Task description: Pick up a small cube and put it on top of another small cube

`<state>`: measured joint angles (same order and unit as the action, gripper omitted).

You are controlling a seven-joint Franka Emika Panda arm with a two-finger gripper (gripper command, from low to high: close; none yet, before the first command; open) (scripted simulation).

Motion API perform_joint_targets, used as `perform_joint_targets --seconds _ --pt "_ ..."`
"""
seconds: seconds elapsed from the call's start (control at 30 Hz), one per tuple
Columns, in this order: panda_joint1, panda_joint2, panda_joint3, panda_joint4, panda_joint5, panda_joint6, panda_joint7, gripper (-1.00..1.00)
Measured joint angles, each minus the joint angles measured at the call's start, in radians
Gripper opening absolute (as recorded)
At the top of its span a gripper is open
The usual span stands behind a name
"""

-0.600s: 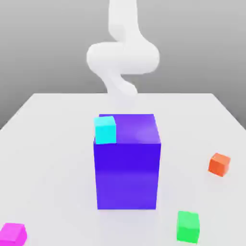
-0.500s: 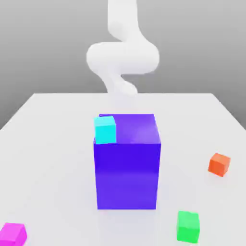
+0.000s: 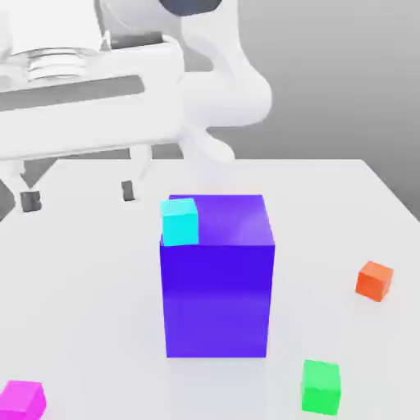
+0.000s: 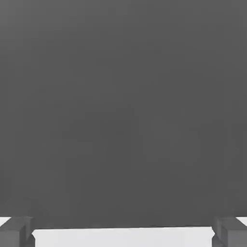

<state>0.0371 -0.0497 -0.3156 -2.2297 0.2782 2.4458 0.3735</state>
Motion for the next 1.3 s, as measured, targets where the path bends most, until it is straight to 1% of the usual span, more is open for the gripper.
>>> perform_joint_targets --seconds 0.23,0.47,0.6,0.63,0.83,0.9,1.0,1.1,1.3 --pt "-0.067 0.244 -0.020 0.021 0.057 0.057 -0.119 0.00" --pt "-0.133 0.464 -0.051 0.037 0.035 0.131 -0.185 0.00" --pt "-0.188 0.608 0.003 0.069 0.089 0.226 -0.235 0.00" --pt "-0.201 0.634 0.019 0.076 0.100 0.245 -0.244 -1.00" --pt "-0.207 0.647 0.026 0.079 0.107 0.253 -0.249 -1.00" --pt "-0.191 0.610 0.005 0.069 0.087 0.226 -0.235 -1.00" --pt "-0.150 0.514 -0.034 0.041 0.029 0.161 -0.204 -1.00" --pt "-0.082 0.452 -0.005 0.003 -0.032 0.145 -0.241 -1.00" --pt "0.057 0.353 0.103 -0.078 -0.144 0.142 -0.359 -1.00"
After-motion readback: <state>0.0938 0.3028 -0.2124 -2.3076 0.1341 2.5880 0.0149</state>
